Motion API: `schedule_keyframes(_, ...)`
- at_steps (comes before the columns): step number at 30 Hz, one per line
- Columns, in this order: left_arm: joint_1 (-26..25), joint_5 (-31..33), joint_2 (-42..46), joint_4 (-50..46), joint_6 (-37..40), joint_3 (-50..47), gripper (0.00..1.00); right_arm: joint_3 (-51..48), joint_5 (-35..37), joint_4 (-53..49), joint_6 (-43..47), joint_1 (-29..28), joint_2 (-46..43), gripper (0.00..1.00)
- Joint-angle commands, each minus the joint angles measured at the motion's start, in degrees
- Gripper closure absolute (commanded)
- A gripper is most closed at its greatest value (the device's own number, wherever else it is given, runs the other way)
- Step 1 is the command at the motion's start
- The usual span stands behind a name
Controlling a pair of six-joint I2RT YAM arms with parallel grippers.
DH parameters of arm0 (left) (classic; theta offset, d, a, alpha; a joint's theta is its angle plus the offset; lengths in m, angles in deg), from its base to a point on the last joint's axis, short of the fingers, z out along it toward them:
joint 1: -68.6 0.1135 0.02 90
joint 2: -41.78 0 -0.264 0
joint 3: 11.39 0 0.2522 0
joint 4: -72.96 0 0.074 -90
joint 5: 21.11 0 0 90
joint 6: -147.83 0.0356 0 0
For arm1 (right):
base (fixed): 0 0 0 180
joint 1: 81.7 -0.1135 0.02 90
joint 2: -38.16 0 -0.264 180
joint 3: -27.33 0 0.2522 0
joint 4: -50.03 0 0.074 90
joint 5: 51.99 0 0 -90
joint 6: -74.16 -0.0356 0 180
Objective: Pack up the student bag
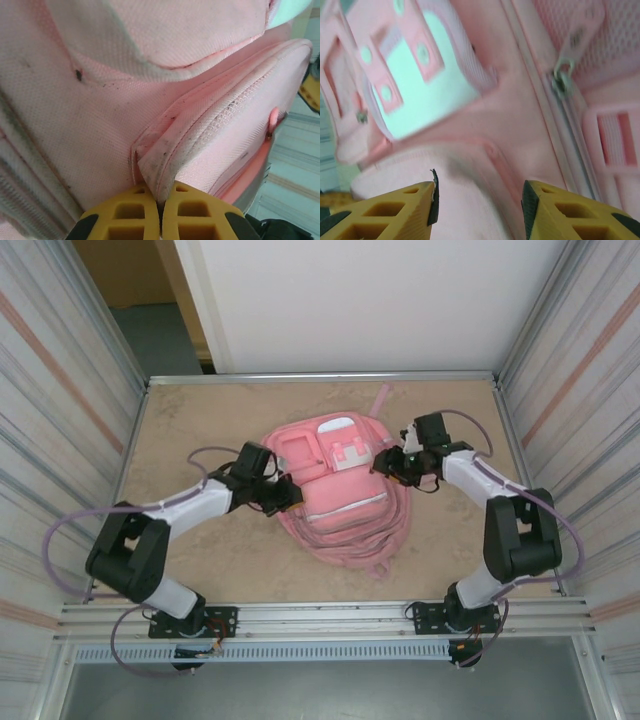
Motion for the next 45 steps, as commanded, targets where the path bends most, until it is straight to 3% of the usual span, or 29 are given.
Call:
schedule_keyframes(1, -2.0, 3.1, 5.1, 9.0, -11.5, -4.6, 1.00, 3.5, -2.3, 5.7, -3.4, -2.4, 4.2, 0.52)
schedule_keyframes(7, -6.7, 9.6, 9.6, 16.8, -19.7, -9.0, 1.00, 15.6, -3.2, 9.1, -4.5, -5.6, 13.3, 0.53)
schedule_keyframes(12, -10.2, 20.7, 13.3, 11.9, -25.9, -9.8, 1.00, 25.9, -1.4, 6.5, -4.0, -8.1, 19.3, 0.55)
schedule_keyframes(14, -11.8, 26.6, 14.0, 4.5, -33.1, -7.9, 1.00, 23.7, 2.1, 6.1, -5.1, -8.2, 15.7, 0.54)
schedule_keyframes(16, -12.0, 26.9, 13.5, 1.2, -31.0, -5.4, 1.00, 20.4, 6.3, 3.6, -5.8, -8.1, 10.5, 0.54)
schedule_keyframes(21, -12.0, 25.2, 12.3, 3.1, -28.6, -3.5, 1.00, 9.3, 14.7, -8.4, -11.2, -11.5, -7.1, 0.54)
schedule_keyframes(24, -11.1, 23.0, 11.3, 3.8, -29.6, -3.3, 1.00, 2.7, 23.9, -14.9, -17.5, -19.4, -18.8, 0.57)
schedule_keyframes(28, -12.8, 25.2, 13.3, 5.6, -39.5, -7.0, 1.00, -6.6, 35.8, -14.8, -31.4, -37.9, -27.7, 0.63)
schedule_keyframes(31, -16.7, 33.1, 17.1, 6.0, -47.0, -10.0, 1.00, -8.8, 41.1, -11.5, -33.5, -48.1, -26.7, 0.64)
schedule_keyframes(34, -18.2, 39.2, 19.7, 2.0, -51.7, -10.4, 1.00, -6.3, 41.7, -9.4, -26.9, -53.0, -20.6, 0.65)
schedule_keyframes(38, -18.2, 41.5, 20.9, 0.9, -54.6, -10.5, 1.00, -4.8, 39.9, -9.2, -21.2, -49.6, -13.8, 0.72)
schedule_keyframes(45, -19.8, 44.9, 20.3, -0.4, -61.3, -12.1, 1.00, -5.5, 28.3, 1.4, -10.7, -36.4, -8.2, 0.70)
